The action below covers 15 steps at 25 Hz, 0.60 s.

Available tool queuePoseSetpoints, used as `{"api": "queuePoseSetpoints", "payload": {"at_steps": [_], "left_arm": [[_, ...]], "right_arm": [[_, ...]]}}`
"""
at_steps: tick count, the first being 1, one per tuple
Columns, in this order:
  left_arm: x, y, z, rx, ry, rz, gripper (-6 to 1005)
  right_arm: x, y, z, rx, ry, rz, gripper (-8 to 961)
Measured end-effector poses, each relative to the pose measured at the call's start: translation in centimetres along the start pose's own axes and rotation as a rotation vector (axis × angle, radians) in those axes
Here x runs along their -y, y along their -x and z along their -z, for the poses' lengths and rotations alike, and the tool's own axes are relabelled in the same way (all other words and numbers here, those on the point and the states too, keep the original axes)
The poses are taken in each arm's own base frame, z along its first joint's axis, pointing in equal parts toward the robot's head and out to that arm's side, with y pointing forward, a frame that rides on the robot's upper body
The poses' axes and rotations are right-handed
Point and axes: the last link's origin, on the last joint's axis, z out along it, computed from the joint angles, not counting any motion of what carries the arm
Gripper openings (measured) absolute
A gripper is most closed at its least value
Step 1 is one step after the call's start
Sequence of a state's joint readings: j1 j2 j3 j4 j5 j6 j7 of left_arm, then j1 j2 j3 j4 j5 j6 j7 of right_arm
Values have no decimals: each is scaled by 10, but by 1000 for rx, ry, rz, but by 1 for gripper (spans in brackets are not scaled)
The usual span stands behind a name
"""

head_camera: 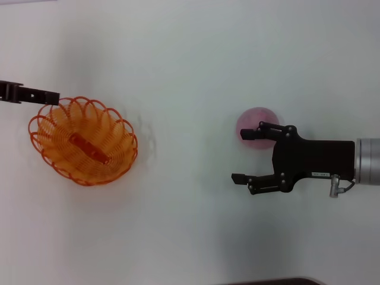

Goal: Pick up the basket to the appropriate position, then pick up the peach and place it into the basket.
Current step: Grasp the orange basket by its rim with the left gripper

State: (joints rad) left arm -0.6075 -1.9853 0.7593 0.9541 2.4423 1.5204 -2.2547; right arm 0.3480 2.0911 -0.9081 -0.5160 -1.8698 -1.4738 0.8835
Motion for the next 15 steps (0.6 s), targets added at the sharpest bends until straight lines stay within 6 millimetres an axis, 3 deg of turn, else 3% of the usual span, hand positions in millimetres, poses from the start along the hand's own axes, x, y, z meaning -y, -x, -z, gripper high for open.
{"api": "queuePoseSetpoints", "payload": {"at_steps": [8,15], "left_arm": [[-3,-16,-4,67,-89,-94,799],[-12,-18,-13,144,-98,-162,793]], "right_arm": [[-2,-1,-2,0,9,-9,945],[-3,-1,-4,1,13,-8,945]]}}
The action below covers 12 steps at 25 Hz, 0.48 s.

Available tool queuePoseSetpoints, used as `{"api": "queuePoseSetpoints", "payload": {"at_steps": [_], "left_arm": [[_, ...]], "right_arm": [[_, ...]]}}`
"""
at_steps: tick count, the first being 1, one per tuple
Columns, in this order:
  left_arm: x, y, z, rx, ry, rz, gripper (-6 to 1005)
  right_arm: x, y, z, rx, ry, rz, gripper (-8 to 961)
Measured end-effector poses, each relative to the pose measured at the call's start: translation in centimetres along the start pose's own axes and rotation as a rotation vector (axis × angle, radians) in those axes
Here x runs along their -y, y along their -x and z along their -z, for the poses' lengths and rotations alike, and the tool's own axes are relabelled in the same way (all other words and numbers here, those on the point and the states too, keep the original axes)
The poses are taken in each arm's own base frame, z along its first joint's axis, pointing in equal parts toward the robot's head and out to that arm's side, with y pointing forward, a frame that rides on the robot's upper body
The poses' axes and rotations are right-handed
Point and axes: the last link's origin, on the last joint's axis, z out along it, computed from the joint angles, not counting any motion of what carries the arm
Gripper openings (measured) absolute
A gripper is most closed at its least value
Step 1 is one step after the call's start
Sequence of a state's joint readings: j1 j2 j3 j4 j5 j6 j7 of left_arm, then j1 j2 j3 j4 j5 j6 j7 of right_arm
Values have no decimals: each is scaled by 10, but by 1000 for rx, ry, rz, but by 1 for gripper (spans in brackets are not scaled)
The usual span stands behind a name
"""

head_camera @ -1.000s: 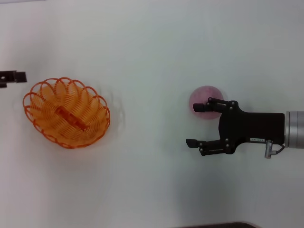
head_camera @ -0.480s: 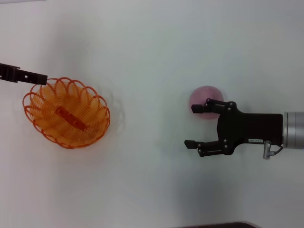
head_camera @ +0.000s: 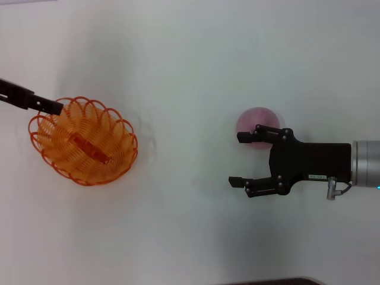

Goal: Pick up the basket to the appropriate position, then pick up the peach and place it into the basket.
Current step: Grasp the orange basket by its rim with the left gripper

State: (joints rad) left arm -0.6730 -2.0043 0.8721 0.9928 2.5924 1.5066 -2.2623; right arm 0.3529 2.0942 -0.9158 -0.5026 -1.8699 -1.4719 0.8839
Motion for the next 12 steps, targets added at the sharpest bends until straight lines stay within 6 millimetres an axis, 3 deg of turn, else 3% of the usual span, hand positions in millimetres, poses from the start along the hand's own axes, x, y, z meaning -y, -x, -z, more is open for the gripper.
{"api": "queuePoseSetpoints", "payload": {"at_steps": [12], "left_arm": [[-4,-7,-13,73,-80,-83,782]], "right_arm": [[-1,0,-2,7,2,-8,945]]}}
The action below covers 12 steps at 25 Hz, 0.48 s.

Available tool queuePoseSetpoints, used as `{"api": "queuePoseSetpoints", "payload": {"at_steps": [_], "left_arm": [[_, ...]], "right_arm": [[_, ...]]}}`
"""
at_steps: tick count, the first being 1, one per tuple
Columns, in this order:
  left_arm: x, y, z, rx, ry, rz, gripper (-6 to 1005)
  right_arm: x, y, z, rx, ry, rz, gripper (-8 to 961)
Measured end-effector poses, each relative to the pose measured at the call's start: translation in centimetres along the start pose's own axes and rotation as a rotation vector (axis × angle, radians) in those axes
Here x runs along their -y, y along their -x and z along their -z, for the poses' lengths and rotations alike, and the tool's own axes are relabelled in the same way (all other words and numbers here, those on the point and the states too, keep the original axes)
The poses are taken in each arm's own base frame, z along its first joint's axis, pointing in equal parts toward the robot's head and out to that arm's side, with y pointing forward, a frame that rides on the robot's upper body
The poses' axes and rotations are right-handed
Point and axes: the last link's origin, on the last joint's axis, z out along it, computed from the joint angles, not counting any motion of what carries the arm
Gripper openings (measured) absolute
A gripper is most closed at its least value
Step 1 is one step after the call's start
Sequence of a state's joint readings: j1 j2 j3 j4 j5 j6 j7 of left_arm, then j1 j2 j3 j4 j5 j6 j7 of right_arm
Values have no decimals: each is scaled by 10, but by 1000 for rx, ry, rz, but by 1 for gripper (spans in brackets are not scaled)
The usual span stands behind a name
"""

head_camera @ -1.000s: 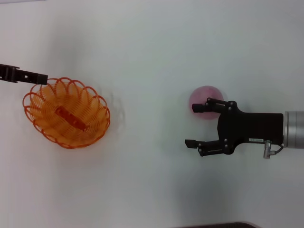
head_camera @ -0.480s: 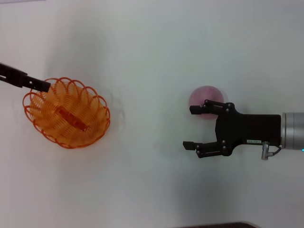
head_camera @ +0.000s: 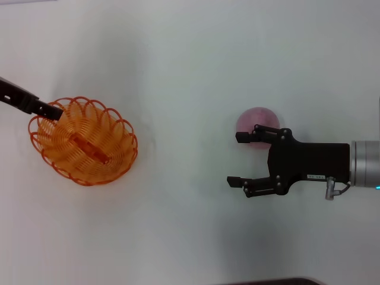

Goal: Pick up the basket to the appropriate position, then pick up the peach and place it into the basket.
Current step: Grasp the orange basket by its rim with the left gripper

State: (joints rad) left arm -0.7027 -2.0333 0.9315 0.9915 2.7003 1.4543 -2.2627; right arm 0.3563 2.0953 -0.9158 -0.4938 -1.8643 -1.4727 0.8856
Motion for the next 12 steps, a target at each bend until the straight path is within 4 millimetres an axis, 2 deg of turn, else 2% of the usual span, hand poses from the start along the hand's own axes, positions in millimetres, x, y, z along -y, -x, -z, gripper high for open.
{"api": "queuePoseSetpoints", "payload": {"at_steps": [12], "left_arm": [[-13,-6,-15,44,-19,-57,772]], "right_arm": [[1,0,-2,1,-2,-1,945]]}}
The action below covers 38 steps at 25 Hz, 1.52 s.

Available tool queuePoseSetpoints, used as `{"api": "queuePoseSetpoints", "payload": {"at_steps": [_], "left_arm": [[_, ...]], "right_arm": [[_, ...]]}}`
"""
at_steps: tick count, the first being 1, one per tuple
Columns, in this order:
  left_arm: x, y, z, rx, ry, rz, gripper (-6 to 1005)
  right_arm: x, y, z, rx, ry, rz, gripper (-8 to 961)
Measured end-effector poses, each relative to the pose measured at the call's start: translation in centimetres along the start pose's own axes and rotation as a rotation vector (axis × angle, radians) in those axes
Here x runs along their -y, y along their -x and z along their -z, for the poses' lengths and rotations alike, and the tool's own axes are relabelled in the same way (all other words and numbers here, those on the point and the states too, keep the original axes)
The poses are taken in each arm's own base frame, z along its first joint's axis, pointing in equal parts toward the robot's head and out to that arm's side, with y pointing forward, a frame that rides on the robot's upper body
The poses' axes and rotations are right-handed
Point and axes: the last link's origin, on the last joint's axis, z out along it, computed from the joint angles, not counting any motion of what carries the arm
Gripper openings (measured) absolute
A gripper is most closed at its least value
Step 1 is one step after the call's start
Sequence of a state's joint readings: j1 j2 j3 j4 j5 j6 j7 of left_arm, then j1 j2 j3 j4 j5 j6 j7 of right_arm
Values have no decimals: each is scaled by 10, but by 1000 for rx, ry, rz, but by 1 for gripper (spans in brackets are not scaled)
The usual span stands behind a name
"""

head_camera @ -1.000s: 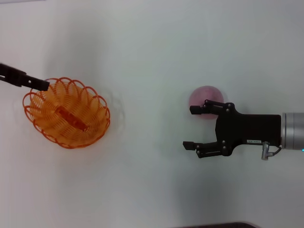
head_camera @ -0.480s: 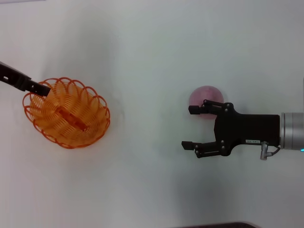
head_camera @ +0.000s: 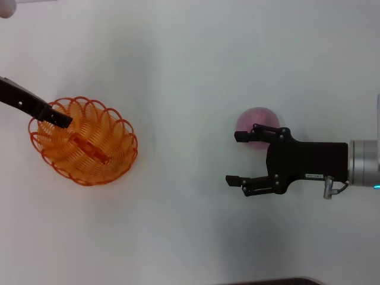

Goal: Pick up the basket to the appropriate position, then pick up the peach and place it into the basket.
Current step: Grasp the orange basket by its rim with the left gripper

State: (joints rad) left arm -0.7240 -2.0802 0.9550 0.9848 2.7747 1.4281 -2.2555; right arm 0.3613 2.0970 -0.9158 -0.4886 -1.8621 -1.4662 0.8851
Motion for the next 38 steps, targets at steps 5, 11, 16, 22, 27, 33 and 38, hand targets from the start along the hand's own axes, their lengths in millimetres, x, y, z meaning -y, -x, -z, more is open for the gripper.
{"api": "queuePoseSetpoints", "payload": {"at_steps": [5,11,16,22,27,33,38], "left_arm": [[-1,-1,-1,3,-8,-5,768],[-1,1,-5,24,-29,-13,763],[-2,2,-10,32,-38,-16,758],[-4,0,-12,32,-43,-20,750],[-3,-1,-12,23,-51,-9,737],[0,-2,-9,17,-64,11,673],[-1,-2,-10,26,-64,4,579]], "right_arm": [[0,0,-2,-2,1,-4,945],[0,-1,-3,-7,-1,-5,945],[1,-1,-3,-7,0,-4,945],[0,-1,-5,-8,7,-8,945],[0,-2,-5,-9,8,-11,945],[0,-2,-5,-10,8,-13,945],[-1,-2,-5,-10,7,-15,944]]}}
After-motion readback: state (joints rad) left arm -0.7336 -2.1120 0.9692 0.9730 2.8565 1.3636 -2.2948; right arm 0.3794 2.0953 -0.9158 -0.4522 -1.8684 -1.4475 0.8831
